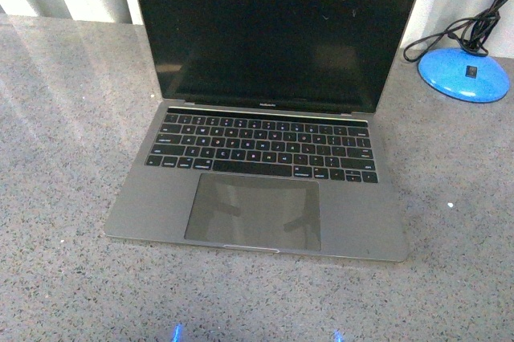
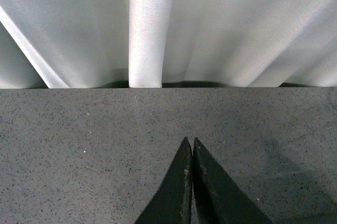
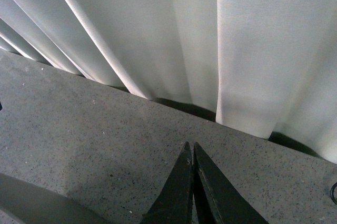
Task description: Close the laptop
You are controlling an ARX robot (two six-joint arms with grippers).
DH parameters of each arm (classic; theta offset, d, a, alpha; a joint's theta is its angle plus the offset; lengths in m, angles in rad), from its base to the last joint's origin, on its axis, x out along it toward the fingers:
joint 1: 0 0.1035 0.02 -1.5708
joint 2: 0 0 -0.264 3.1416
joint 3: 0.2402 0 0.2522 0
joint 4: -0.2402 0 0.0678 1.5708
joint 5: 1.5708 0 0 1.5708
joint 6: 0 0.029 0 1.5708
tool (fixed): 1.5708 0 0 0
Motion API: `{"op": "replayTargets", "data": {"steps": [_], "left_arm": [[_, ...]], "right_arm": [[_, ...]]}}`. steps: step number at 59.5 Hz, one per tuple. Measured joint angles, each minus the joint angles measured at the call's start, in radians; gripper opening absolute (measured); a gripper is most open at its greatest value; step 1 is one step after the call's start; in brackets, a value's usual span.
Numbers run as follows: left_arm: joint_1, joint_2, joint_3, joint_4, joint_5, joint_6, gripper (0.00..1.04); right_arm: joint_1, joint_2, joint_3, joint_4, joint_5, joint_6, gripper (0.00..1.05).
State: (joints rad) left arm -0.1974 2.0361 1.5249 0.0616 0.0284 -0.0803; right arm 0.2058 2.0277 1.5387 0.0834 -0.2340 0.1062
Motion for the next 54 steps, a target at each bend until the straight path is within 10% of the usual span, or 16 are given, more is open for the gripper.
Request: {"op": "replayTargets", "data": {"steps": [54], "left_arm": [[0.001, 0.0, 0.01, -0.041, 0.001, 0.009, 0.04]], "right_arm": [[0.003, -0.028, -0.125, 0.017, 0.016, 0.026, 0.01]]}}
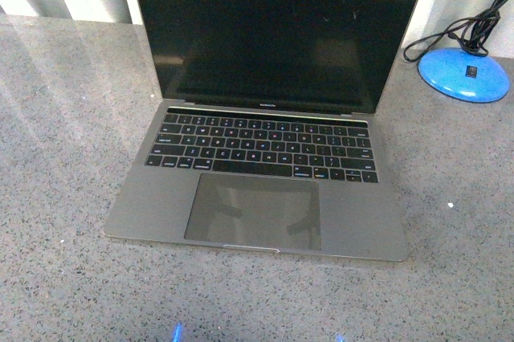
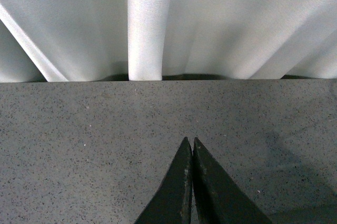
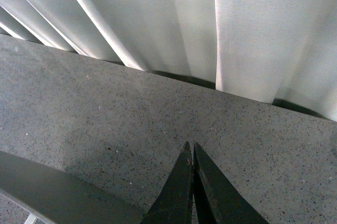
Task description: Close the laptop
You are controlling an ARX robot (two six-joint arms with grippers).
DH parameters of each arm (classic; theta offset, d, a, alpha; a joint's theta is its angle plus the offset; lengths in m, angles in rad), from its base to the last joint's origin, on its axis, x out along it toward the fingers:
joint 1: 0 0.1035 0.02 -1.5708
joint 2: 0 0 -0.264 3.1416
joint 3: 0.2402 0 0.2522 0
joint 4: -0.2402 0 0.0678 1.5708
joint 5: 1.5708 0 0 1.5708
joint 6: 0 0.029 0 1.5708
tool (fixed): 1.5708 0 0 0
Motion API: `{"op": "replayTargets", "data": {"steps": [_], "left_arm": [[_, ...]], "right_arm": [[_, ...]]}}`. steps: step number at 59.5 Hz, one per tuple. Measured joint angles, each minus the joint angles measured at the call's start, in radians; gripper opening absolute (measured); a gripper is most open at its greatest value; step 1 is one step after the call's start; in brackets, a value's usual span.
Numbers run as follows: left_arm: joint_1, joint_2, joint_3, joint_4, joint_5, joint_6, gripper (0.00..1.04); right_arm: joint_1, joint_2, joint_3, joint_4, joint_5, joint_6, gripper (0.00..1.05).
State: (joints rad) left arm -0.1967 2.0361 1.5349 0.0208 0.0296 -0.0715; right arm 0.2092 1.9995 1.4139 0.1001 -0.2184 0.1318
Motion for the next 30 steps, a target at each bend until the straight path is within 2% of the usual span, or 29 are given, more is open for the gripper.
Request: {"op": "replayTargets", "data": {"steps": [30], "left_arm": [[0.001, 0.0, 0.022, -0.055, 0.005, 0.023, 0.04]], "right_arm": [[0.022, -0.067, -0.109, 0.043, 0.021, 0.03, 0.01]]}}
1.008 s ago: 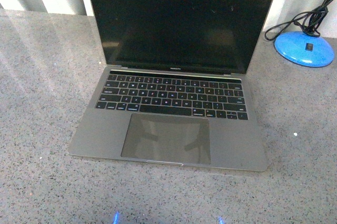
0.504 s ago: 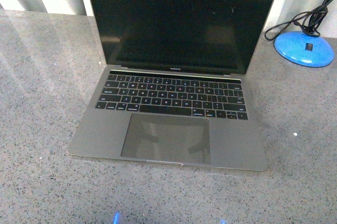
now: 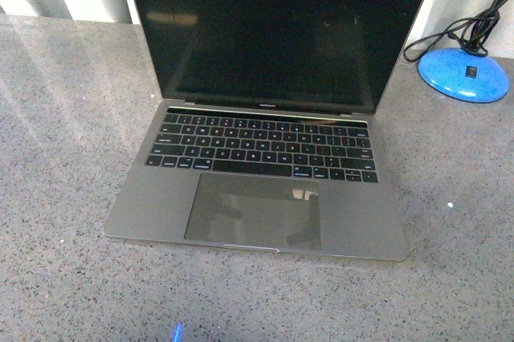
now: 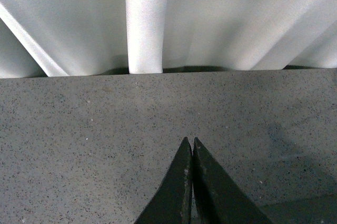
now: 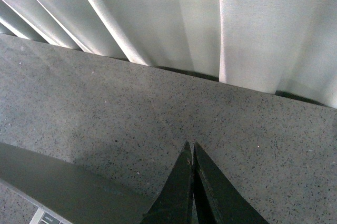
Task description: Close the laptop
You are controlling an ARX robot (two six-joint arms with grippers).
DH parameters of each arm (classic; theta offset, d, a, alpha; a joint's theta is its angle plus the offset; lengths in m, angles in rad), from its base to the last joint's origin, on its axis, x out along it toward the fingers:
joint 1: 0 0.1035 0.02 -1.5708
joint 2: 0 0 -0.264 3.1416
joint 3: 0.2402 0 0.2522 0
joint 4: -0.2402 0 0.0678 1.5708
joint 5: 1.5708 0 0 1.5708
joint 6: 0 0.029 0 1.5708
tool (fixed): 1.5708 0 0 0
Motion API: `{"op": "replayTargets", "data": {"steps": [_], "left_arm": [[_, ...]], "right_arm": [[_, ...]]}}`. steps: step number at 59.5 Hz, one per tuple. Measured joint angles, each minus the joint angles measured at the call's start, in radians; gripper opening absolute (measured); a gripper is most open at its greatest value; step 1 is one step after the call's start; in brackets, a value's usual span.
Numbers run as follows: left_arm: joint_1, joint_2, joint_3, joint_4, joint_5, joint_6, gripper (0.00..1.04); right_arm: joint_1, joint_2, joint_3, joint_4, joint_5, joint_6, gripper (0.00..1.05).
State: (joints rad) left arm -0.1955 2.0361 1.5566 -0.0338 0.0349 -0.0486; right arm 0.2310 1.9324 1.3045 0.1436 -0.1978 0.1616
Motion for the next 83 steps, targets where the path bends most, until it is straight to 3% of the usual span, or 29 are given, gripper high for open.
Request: {"op": "replayTargets", "data": {"steps": [51, 55, 60, 83], "left_arm": [[0.0, 0.01, 0.05, -0.132, 0.0, 0.004, 0.04], [0.011, -0.071, -0.072, -0.116, 0.069, -0.02, 0.04], [0.019, -0.15, -0.197, -0.119, 0.074, -0.019, 0.04], [0.069, -0.125, -0.214, -0.093, 0.084, -0.013, 0.04]], "right_arm": [[0.027, -0.087, -0.134, 0.011, 0.029, 0.031, 0.01], [0.031, -0.091, -0.15, 0.012, 0.032, 0.038, 0.01], [0.032, -0.085, -0.171, 0.015, 0.037, 0.049, 0.01], [0.049, -0.085, -0.24, 0.035, 0.048, 0.061, 0.01]]}}
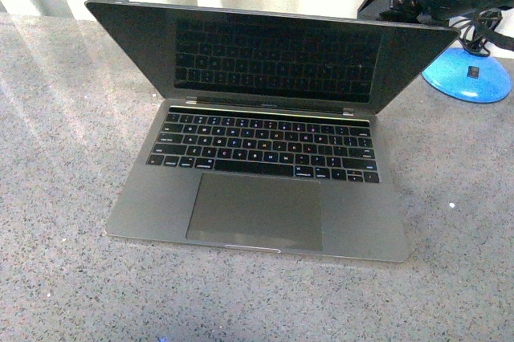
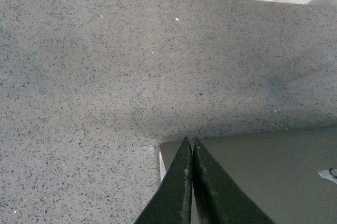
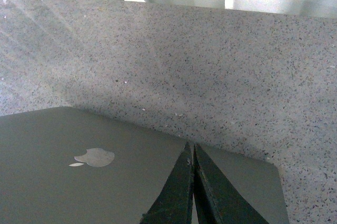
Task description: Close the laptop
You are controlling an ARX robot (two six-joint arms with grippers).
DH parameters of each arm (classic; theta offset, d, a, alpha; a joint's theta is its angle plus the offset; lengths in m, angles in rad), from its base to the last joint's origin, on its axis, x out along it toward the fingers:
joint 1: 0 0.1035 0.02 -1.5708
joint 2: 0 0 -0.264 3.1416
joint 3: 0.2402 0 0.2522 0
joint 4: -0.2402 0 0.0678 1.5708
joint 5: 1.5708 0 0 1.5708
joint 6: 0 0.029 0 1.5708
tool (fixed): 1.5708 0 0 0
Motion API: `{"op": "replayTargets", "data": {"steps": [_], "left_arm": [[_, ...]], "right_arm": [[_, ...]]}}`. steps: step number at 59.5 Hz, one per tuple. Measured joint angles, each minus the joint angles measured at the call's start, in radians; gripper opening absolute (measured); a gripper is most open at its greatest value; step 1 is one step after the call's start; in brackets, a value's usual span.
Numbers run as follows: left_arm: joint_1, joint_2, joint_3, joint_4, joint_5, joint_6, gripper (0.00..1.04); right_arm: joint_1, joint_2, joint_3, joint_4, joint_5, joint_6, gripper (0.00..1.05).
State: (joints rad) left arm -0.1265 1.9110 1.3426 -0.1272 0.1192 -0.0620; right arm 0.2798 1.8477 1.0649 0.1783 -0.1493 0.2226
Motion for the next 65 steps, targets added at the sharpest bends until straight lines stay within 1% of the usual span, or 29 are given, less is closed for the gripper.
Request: {"op": "replayTargets", "data": {"steps": [11, 24, 32, 38, 48, 65], "left_arm": [[-0.004, 0.006, -0.024, 0.031, -0.003, -0.008, 0.04], [-0.031, -0.029, -0.109, 0.049, -0.011, -0.034, 0.04], [-0.05, -0.074, -0.136, 0.049, -0.011, -0.065, 0.04], [-0.061, -0.104, -0.147, 0.048, 0.007, -0.097, 0.04], [-0.072, -0.126, -0.173, 0.013, -0.011, -0.105, 0.04], [-0.086, -0.139, -0.247, 0.001, -0.002, -0.144, 0.04]], "right_arm": [[0.007, 0.0, -0.012, 0.004, 0.008, 0.003, 0.01], [0.011, 0.0, -0.046, 0.008, 0.019, 0.003, 0.01], [0.011, -0.002, -0.08, 0.014, 0.024, 0.003, 0.01], [0.008, -0.006, -0.092, 0.02, 0.025, 0.003, 0.01], [0.003, -0.018, -0.11, 0.026, 0.026, 0.003, 0.01], [0.006, -0.023, -0.142, 0.043, 0.03, 0.007, 0.01]]}}
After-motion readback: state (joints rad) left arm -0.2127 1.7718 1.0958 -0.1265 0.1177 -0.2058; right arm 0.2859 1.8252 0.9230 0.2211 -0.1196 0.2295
